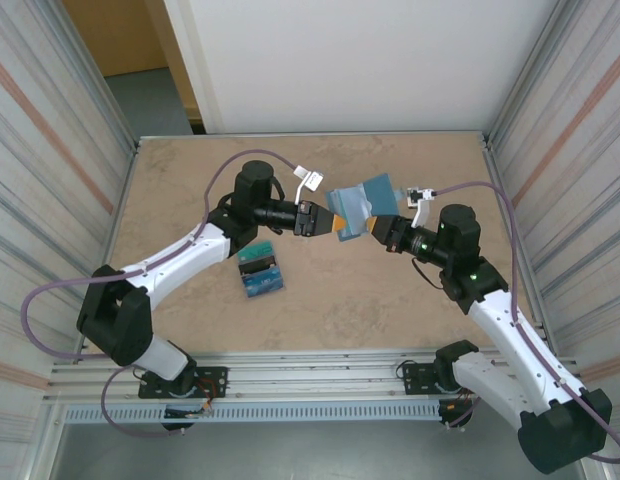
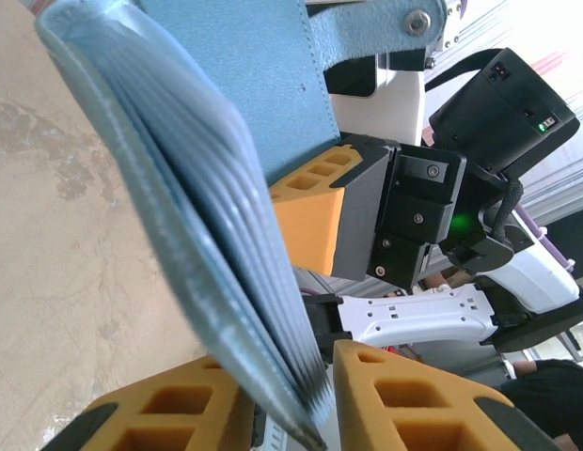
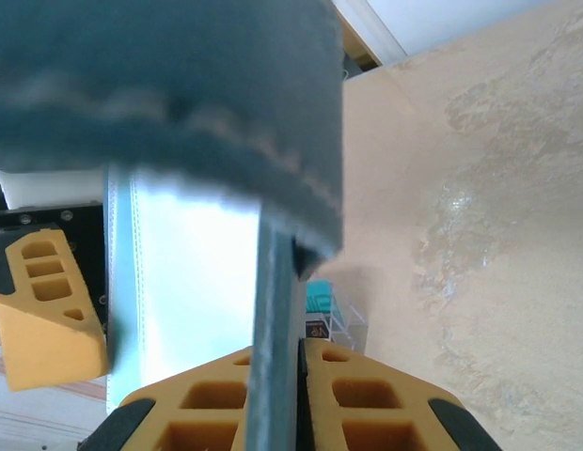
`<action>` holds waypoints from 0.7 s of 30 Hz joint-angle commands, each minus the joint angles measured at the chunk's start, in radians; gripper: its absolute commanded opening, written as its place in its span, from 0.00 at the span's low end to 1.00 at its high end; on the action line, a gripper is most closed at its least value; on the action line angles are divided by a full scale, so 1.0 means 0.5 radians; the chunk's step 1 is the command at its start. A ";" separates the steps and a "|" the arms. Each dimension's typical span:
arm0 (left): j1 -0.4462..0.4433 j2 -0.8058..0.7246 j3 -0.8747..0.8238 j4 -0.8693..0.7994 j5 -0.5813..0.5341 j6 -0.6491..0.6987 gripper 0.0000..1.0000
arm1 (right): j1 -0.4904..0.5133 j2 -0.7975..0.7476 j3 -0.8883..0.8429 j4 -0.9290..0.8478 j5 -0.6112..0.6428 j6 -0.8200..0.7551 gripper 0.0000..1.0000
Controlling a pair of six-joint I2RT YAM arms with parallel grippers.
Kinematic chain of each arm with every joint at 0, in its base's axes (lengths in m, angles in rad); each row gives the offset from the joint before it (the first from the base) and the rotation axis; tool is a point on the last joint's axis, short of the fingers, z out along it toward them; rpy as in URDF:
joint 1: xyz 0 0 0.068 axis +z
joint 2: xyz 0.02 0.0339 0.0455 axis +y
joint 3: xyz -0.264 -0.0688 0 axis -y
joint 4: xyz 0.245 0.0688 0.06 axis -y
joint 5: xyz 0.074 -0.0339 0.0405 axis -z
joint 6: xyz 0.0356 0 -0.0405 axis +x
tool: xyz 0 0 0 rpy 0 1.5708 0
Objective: Take the credit cards out of the card holder
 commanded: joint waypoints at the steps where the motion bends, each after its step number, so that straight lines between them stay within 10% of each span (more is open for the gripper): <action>1: 0.018 -0.064 -0.009 0.000 0.028 0.036 0.21 | -0.015 -0.033 -0.020 0.016 0.022 0.011 0.16; 10: 0.018 -0.049 0.006 -0.015 -0.014 0.049 0.14 | -0.004 -0.037 0.017 -0.049 0.004 -0.041 0.26; 21: -0.002 -0.057 0.053 -0.195 -0.106 0.180 0.00 | 0.160 -0.077 0.211 -0.416 0.324 -0.329 0.70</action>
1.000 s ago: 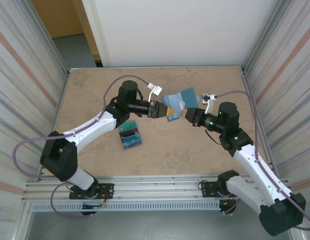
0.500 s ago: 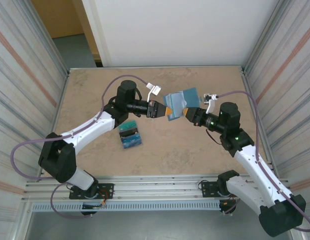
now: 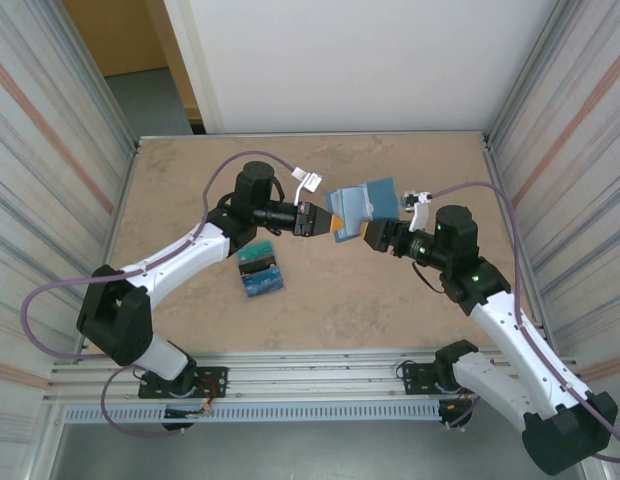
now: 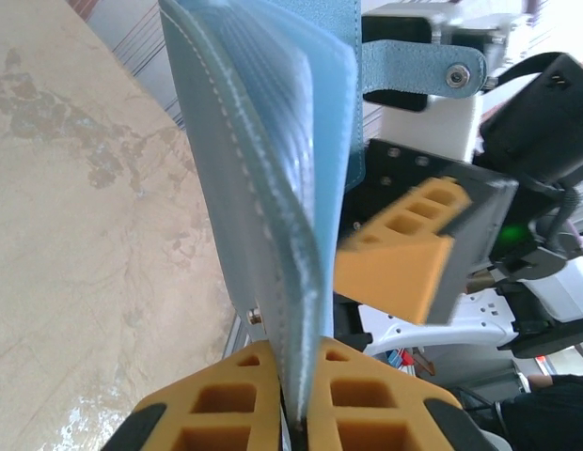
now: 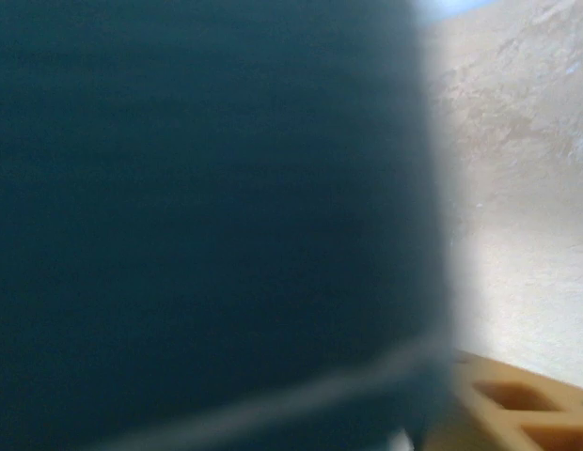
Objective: Take the credit cards out of the card holder
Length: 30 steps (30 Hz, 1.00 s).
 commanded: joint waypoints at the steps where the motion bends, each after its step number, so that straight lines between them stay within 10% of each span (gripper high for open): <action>1: -0.017 -0.058 0.063 -0.084 -0.029 0.131 0.00 | 0.067 -0.039 0.125 -0.146 0.159 -0.157 0.72; 12: -0.099 -0.031 0.328 -0.731 -0.176 0.508 0.00 | 0.193 0.129 0.245 -0.246 0.360 -0.234 0.97; 30: -0.154 0.120 0.769 -1.524 -0.594 0.869 0.00 | 0.014 0.081 0.046 0.038 0.141 -0.024 0.99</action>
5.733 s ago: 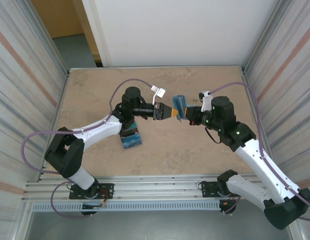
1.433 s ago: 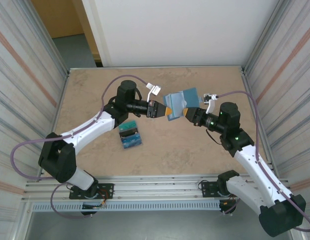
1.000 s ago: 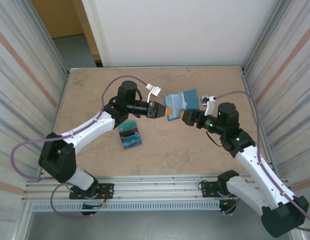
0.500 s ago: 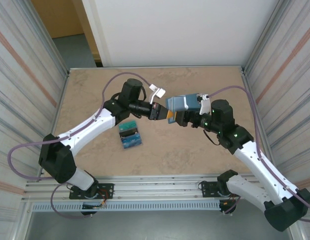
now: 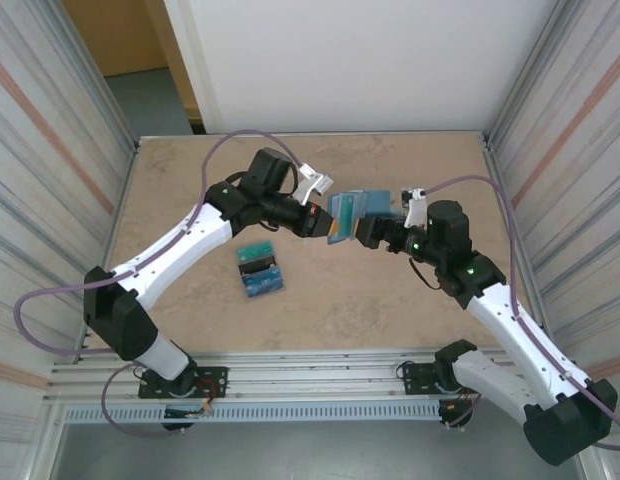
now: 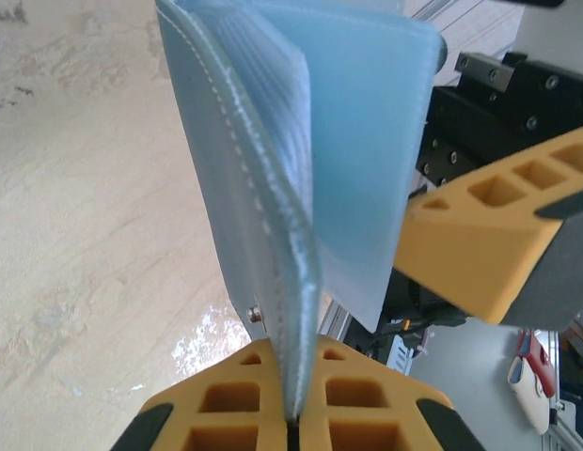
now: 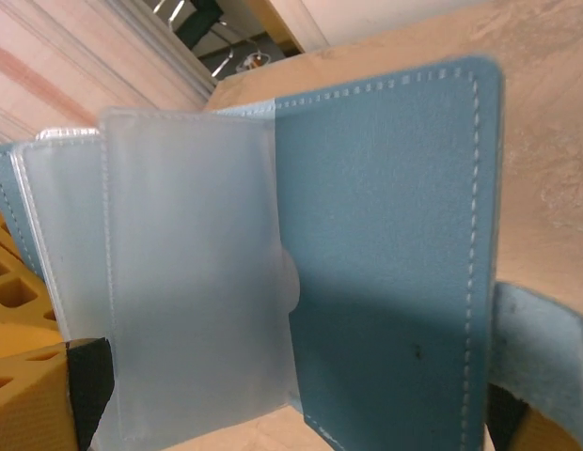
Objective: Take the credit cards out of the card holder
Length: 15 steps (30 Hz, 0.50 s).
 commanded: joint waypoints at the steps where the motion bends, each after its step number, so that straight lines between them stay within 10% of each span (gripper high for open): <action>1: -0.033 0.026 0.085 -0.082 0.006 0.081 0.00 | -0.024 -0.033 -0.010 0.091 -0.084 0.056 0.99; 15: -0.035 -0.001 0.035 -0.017 0.063 0.045 0.00 | -0.099 -0.115 -0.092 0.132 -0.135 0.146 0.99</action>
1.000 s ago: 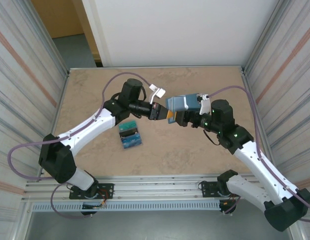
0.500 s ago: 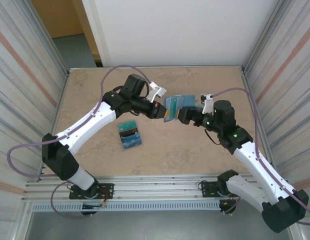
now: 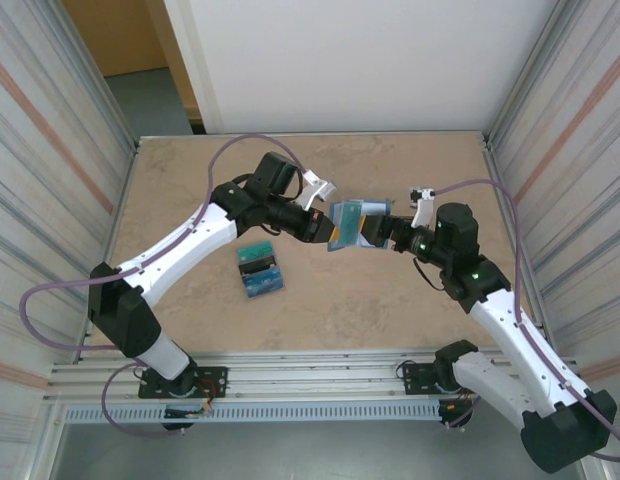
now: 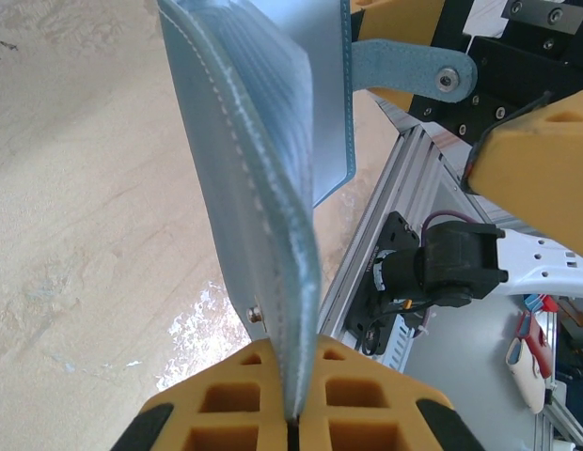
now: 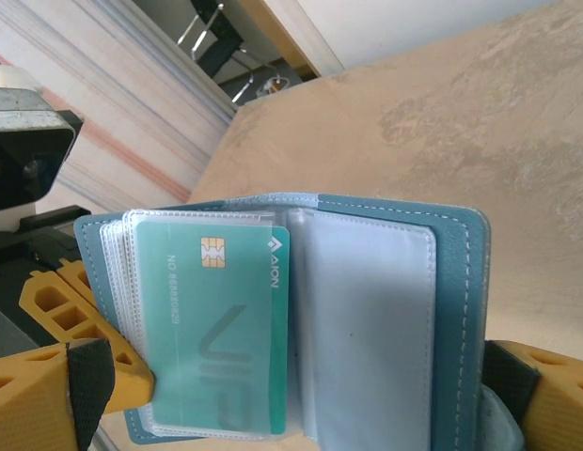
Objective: Take the credit cards out of the card holder
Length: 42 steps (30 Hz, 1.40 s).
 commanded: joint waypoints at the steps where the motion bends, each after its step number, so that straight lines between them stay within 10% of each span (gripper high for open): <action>1: -0.007 -0.048 0.026 0.082 0.081 0.021 0.00 | -0.014 -0.024 -0.025 0.028 -0.030 0.048 0.99; 19: 0.134 -0.237 -0.411 0.762 0.540 -0.327 0.00 | -0.148 0.147 -0.041 0.220 -0.582 0.166 0.51; 28: 0.141 -0.248 -0.531 0.879 0.503 -0.402 0.01 | -0.156 0.097 -0.050 0.160 -0.490 0.170 0.02; 42: 0.101 -0.316 -0.837 1.077 0.160 -0.550 0.56 | -0.152 0.015 -0.194 0.071 -0.382 0.237 0.00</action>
